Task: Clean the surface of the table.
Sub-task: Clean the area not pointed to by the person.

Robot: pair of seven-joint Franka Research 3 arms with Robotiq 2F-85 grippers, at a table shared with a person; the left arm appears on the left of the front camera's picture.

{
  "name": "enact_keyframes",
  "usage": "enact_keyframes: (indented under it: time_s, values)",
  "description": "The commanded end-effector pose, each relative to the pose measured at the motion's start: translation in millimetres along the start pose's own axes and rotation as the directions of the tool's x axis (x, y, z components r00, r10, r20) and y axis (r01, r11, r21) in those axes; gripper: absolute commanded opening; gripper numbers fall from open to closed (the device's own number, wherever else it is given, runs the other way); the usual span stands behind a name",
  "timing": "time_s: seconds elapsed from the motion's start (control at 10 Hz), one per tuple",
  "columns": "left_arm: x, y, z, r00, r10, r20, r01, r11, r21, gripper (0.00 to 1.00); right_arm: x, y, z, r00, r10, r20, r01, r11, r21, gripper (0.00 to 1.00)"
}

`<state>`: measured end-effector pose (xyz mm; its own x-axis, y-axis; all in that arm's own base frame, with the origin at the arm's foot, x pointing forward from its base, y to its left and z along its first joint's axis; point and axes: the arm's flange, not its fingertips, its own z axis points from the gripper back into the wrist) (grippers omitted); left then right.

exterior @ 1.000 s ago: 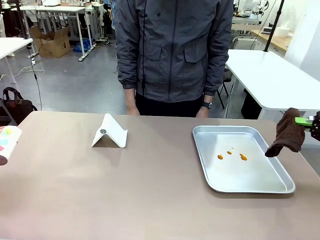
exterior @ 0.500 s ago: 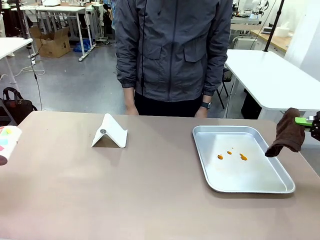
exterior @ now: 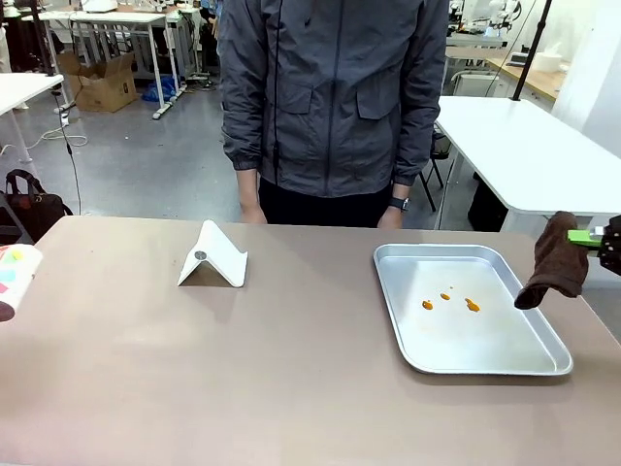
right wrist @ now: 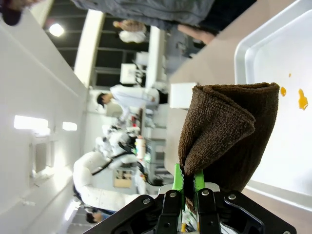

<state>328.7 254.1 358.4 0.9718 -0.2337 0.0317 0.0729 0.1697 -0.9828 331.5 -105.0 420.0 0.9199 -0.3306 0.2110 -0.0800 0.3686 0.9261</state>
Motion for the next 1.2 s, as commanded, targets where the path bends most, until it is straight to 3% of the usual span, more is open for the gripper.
enact_keyframes:
  time_s: [0.0,0.2,0.4,0.5,0.9,1.1]
  values:
    - [-3.1,-4.0,-2.0,1.0,0.001,-0.007,-0.001,1.0,0.004,0.22,42.1,25.1,-21.8,0.984,0.012,-0.18,-0.043,0.984,-0.174,0.09]
    - [-3.1,-4.0,-2.0,1.0,0.001,-0.007,-0.001,1.0,0.004,0.22,83.4,29.9,-47.3,0.957,-0.034,-0.287,-0.079,0.925,-0.372,0.09]
    - [-3.1,-4.0,-2.0,1.0,0.001,-0.007,-0.001,1.0,0.004,0.22,104.5,26.2,-76.6,0.922,-0.051,-0.383,-0.177,0.825,-0.537,0.09]
    - [-3.1,-4.0,-2.0,1.0,0.001,-0.007,-0.001,1.0,0.004,0.22,112.4,17.6,-90.8,0.911,-0.035,-0.41,-0.23,0.784,-0.577,0.0]
    - [-3.1,-4.0,-2.0,1.0,0.001,-0.007,-0.001,1.0,0.004,0.22,131.4,-31.2,-128.8,0.943,0.043,-0.33,-0.259,0.719,-0.645,0.0]
    - [-3.1,-4.0,-2.0,1.0,0.001,-0.007,-0.001,1.0,0.004,0.22,131.3,-55.5,-150.8,0.937,0.056,-0.345,-0.273,0.732,-0.624,0.0]
